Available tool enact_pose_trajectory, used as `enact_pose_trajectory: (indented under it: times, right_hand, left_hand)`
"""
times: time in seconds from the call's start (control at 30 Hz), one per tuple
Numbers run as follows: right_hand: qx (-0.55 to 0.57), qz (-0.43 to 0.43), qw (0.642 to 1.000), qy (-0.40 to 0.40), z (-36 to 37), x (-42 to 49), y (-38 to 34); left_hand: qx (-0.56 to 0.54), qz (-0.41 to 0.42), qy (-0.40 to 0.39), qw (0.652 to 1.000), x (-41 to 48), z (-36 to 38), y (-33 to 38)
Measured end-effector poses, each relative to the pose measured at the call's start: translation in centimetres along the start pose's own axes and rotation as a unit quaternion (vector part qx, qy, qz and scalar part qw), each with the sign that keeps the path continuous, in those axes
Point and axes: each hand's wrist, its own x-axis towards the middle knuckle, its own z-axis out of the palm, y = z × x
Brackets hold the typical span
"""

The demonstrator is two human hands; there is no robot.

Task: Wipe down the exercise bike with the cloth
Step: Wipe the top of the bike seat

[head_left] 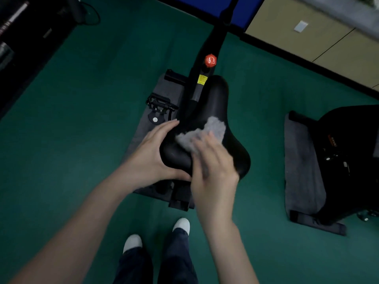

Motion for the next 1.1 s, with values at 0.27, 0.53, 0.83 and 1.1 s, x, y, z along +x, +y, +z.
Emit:
enact_pose_trajectory:
  times: [0.27, 0.53, 0.83, 1.1]
  right_hand:
    - [0.01, 0.077, 0.997, 0.019, -1.1, 2.5, 1.4]
    - [0.01, -0.055, 0.986, -0.156, 1.0, 3.5, -1.9]
    - [0.051, -0.069, 0.989, -0.117, -1.0, 3.4, 0.3]
    - [0.09, -0.275, 0.898, -0.332, -3.0, 4.0, 1.8]
  left_hand:
    - [0.004, 0.011, 0.04, 0.999, -1.0, 0.5, -0.9]
    - [-0.076, -0.023, 0.087, 0.993, -2.1, 1.6, -1.7]
    - [-0.123, -0.061, 0.159, 0.978, -3.1, 3.6, -2.6]
    - [-0.202, -0.093, 0.229, 0.948, -4.6, 6.0, -2.2]
